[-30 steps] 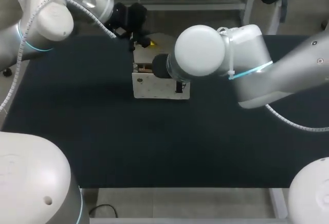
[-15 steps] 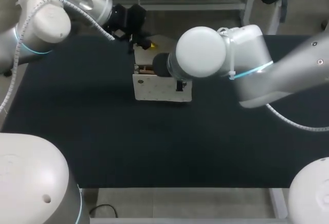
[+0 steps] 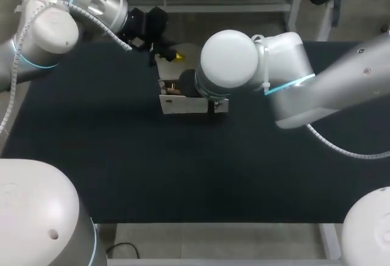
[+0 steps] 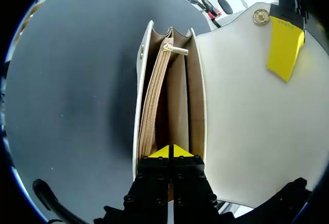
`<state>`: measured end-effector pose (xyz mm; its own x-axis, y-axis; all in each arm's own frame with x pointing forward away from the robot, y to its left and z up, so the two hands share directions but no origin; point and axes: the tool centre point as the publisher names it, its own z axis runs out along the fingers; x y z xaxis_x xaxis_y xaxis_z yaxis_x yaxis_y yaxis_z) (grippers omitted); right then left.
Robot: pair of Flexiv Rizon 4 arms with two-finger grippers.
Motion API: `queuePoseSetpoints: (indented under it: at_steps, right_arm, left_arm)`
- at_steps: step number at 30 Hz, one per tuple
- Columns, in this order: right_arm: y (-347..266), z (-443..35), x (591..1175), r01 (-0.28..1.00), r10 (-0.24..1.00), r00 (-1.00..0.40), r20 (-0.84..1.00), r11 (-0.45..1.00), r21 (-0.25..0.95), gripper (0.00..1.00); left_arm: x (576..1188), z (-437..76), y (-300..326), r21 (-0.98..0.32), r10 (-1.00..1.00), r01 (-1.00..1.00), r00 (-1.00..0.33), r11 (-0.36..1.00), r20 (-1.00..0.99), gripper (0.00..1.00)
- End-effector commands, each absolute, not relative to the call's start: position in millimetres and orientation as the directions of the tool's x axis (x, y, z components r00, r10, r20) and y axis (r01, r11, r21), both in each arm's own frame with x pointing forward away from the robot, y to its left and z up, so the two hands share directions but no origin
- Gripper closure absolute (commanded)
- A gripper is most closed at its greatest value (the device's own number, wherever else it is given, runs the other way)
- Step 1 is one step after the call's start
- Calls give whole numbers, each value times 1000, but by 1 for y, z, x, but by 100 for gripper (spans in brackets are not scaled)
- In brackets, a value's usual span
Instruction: Pick up the bag, open it, inspect its contents, close it, and place it on the opposite side
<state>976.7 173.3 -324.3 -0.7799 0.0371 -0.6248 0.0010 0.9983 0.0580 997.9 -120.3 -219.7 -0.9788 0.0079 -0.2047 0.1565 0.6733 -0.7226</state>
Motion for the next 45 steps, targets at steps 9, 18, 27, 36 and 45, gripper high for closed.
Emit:
queuePoseSetpoints:
  at_steps: [9,18,27,36,45]
  right_arm:
    - [170,-336,979,16,45,-806,-590,998,54,0]
    - [168,-338,981,11,37,-820,-571,999,49,0]
    - [170,-337,983,0,25,-818,-574,999,44,0]
    - [170,-338,986,-4,20,-819,-573,999,40,0]
    - [171,-339,987,-6,19,-821,-570,999,42,0]
  left_arm:
    - [1002,-219,-120,-725,25,158,-982,670,-190,100]
    - [1001,-220,-122,-726,49,172,-981,665,-188,100]
    - [1001,-220,-123,-724,58,179,-980,666,-189,100]
    - [1000,-221,-123,-725,57,178,-980,665,-189,100]
    - [1000,-221,-123,-723,55,180,-980,667,-193,100]
